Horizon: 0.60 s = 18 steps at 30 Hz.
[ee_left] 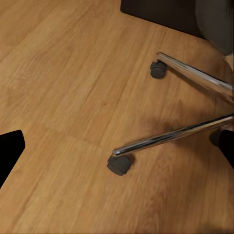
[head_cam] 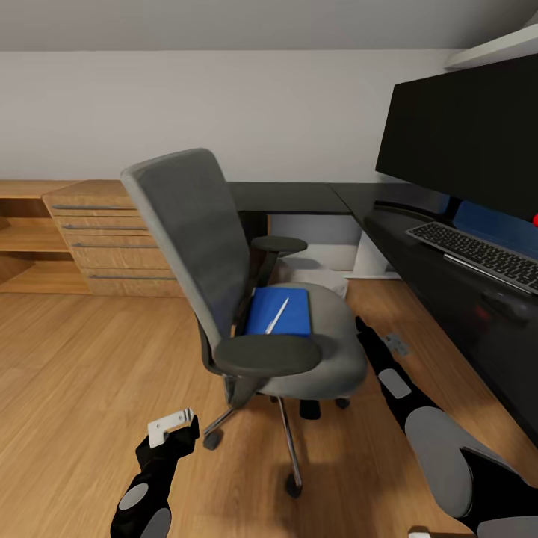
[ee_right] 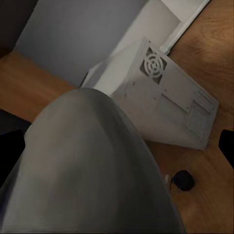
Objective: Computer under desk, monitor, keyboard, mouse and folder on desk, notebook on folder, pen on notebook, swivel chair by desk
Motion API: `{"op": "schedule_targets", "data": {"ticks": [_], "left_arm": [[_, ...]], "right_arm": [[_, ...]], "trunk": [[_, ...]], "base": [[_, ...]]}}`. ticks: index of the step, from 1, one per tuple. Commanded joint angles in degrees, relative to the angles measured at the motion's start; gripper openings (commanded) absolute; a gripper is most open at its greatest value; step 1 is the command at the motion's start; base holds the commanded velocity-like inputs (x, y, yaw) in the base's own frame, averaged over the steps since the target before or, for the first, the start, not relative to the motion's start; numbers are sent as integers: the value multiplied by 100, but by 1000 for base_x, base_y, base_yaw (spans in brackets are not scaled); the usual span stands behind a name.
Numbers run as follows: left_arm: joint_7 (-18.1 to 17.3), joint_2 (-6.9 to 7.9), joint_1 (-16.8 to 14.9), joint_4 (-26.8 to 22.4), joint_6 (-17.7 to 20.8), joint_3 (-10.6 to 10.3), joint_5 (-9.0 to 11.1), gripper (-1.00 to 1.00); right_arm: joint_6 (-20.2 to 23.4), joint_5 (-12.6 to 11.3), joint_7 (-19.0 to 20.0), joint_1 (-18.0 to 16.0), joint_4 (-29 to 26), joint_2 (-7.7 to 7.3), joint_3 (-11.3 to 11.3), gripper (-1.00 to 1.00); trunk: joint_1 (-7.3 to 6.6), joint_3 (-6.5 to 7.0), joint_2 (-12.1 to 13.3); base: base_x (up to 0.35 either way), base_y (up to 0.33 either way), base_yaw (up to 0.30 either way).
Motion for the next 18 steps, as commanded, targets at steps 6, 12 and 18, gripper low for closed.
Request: {"op": "schedule_targets", "data": {"ticks": [6,12,18], "left_arm": [[52,11,-6,-8,21,-14,24,100],[53,13,-6,-8,21,-14,10,100],[60,20,-6,-8,18,24,30,100]], "right_arm": [[233,-226,67,-1,84,42,18,100],[241,-247,69,-1,89,99,26,100],[232,-247,69,-1,89,108,30,100]], "trunk": [[0,-6,-1],[0,-6,-1],[0,-6,-1]], "base": [[1,0,0],[0,0,36],[0,0,243]]}}
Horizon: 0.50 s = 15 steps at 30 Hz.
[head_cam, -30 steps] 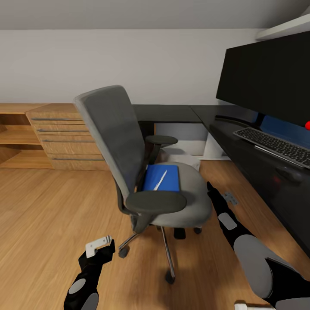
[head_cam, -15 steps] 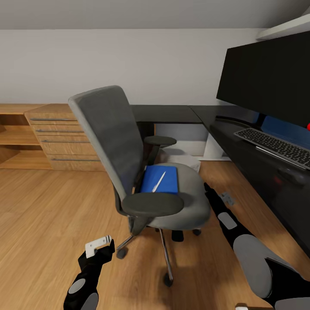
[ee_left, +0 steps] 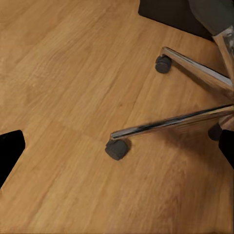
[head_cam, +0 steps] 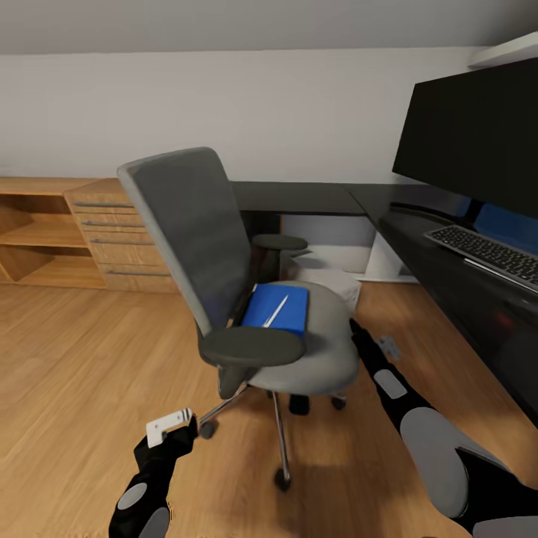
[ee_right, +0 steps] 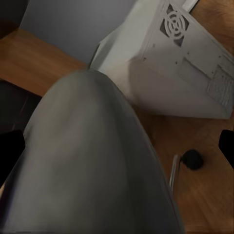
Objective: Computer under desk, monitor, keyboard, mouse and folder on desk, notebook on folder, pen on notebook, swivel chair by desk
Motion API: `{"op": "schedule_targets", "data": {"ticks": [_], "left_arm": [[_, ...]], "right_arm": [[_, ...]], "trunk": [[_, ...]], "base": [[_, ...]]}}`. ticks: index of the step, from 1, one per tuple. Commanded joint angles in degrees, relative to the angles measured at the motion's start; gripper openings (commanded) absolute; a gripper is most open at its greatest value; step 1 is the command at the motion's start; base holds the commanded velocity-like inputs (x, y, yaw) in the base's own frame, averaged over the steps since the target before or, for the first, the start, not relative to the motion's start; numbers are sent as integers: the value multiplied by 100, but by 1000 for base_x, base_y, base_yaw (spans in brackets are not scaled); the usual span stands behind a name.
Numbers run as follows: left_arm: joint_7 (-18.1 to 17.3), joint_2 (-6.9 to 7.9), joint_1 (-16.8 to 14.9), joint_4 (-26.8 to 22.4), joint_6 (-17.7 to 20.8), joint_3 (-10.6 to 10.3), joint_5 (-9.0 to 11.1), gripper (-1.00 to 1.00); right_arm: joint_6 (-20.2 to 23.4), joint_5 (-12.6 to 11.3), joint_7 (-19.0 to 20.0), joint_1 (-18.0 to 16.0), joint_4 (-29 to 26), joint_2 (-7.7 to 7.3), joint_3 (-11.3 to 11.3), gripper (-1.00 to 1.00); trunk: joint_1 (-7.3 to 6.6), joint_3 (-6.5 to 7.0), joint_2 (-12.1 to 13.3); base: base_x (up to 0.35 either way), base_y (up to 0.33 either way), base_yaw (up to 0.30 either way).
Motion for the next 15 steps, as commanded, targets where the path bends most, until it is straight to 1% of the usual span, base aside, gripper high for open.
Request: {"op": "schedule_targets", "data": {"ticks": [1,11,15], "left_arm": [[44,6,-8,-6,20,-8,25,100],[45,17,-8,-6,17,15,36,100],[38,17,-8,-6,16,16,37,100]], "right_arm": [[-7,-43,39,-2,18,1,36,100],[-8,-43,39,-2,18,1,40,100],[-8,-43,39,-2,18,1,39,100]], "trunk": [[-1,-5,-2],[-1,-5,-2],[-1,-5,-2]], "base": [[0,0,269],[1,0,273],[190,0,274]]}}
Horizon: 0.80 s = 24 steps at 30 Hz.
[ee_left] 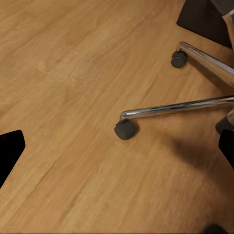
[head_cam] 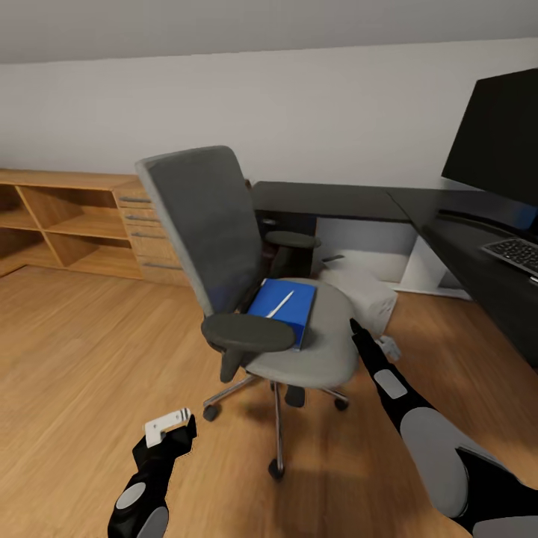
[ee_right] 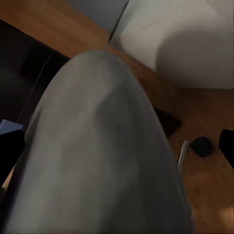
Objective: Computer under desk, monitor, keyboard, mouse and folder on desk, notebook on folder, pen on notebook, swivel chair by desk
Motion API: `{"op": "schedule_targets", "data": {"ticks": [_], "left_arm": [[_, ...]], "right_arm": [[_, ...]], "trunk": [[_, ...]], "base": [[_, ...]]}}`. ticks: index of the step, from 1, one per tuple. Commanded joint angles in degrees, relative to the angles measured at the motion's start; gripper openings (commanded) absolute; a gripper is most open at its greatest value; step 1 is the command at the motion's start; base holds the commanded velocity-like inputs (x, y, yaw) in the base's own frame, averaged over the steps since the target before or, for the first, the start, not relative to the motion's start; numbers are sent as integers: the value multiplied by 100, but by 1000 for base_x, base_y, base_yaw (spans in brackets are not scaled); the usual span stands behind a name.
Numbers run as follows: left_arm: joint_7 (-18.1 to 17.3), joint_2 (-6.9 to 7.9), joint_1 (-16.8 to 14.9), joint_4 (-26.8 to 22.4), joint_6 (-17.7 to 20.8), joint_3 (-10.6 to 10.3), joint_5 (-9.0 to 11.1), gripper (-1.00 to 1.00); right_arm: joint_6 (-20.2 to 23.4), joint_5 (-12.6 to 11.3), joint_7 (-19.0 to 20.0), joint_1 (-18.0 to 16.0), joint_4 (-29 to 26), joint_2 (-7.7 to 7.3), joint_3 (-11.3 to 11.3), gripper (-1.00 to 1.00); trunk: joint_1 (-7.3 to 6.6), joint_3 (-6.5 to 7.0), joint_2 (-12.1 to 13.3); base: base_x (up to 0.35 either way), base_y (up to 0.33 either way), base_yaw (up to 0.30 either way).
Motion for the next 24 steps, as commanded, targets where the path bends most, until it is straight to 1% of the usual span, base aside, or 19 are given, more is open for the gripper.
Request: {"op": "schedule_targets", "data": {"ticks": [1,3,6,21,24], "left_arm": [[44,5,-9,-5,19,-18,23,100],[43,11,-9,-2,-49,-18,23,100],[44,14,-9,28,-330,-18,29,100],[43,14,-9,65,-375,-24,23,100],[46,11,-9,65,-375,-26,23,100]], "right_arm": [[-6,-30,40,0,23,2,62,100],[-6,-30,40,0,23,2,62,100],[-6,-30,40,0,23,2,63,100],[-8,-29,40,0,23,2,63,100],[-10,-24,40,0,23,2,63,100]], "trunk": [[3,-5,-1],[3,-5,-1],[3,-5,-1],[3,-5,-1],[3,-5,-1]], "base": [[275,0,274],[296,0,274],[312,0,274],[318,0,271],[194,0,241]]}}
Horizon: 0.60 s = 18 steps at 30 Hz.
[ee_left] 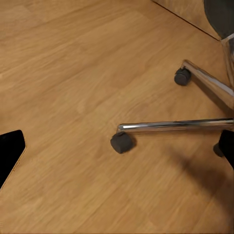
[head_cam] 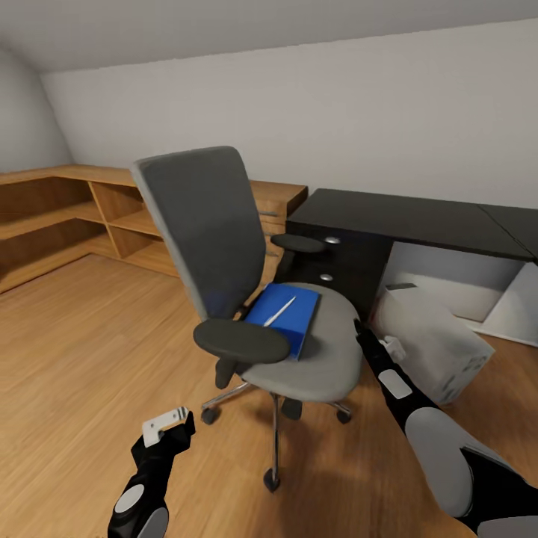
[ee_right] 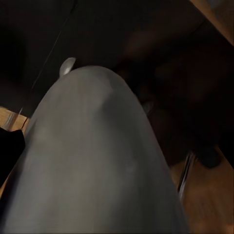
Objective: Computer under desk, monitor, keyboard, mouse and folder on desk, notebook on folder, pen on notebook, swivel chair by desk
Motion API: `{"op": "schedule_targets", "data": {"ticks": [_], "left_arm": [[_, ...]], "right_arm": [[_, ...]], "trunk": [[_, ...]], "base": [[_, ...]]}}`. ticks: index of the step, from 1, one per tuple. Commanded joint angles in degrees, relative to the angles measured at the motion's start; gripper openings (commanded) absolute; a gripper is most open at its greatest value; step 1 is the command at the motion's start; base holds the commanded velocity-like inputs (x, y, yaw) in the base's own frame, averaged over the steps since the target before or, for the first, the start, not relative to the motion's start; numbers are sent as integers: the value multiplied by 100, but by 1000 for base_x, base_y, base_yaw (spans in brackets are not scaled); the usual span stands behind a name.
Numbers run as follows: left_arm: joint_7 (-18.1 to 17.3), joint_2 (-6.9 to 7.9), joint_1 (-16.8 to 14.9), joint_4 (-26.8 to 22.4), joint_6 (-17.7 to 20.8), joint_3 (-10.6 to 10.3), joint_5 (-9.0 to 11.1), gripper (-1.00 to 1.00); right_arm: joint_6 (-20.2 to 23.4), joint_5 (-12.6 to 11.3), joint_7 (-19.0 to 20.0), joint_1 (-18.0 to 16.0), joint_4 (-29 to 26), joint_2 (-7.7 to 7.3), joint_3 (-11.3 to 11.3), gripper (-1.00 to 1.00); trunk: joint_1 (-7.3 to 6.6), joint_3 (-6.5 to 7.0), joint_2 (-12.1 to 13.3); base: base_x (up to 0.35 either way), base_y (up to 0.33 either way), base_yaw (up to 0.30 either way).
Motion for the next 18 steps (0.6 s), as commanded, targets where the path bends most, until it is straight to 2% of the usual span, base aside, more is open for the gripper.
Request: {"op": "schedule_targets", "data": {"ticks": [1,12,18], "left_arm": [[45,3,-8,-6,23,-17,18,100],[49,-9,-8,3,23,-22,20,100],[49,-7,-8,3,23,-21,18,100]], "right_arm": [[-11,-34,37,-2,20,122,49,100],[-31,-39,27,-2,20,122,49,100],[-23,-33,43,-2,20,122,49,100]], "trunk": [[1,-5,-1],[1,-5,-1],[1,-5,-1]], "base": [[80,0,235],[12,0,224],[0,0,58]]}}
